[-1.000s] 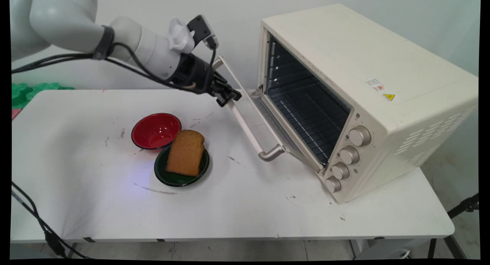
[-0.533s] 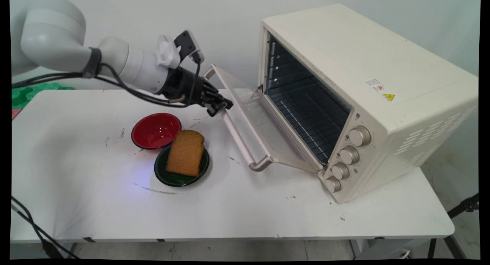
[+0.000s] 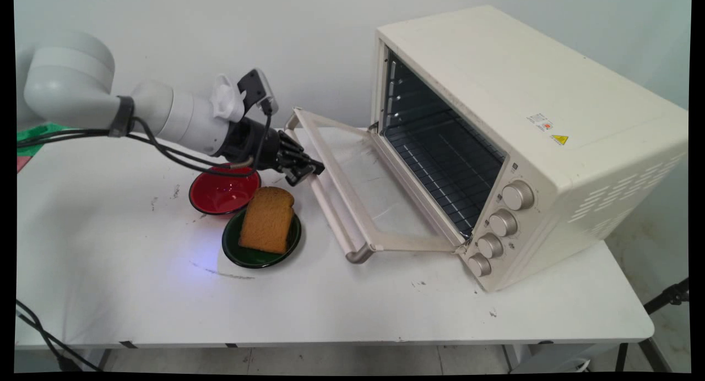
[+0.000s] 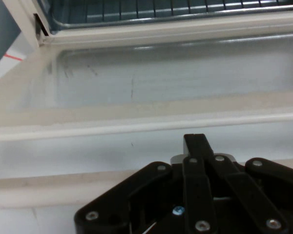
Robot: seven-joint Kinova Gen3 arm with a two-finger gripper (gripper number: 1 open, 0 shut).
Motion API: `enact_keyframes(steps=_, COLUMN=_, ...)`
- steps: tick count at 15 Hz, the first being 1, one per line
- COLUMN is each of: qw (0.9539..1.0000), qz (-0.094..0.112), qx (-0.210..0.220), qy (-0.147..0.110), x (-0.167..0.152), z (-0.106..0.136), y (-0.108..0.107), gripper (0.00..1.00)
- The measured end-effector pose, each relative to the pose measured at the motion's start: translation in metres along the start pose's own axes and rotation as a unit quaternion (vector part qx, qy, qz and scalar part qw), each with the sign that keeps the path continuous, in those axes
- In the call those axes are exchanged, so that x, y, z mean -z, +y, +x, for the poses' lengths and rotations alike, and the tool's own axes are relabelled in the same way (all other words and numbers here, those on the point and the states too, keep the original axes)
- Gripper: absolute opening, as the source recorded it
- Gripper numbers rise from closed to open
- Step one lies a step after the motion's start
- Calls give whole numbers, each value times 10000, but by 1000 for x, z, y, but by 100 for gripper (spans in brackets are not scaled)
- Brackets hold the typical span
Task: Open the oven
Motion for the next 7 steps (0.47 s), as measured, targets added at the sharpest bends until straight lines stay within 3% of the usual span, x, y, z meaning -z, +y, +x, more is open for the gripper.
enact_keyframes(steps=7, qw=9999, qz=-117, qx=-33, qy=40, x=-5, z=-24, y=-2, gripper=0)
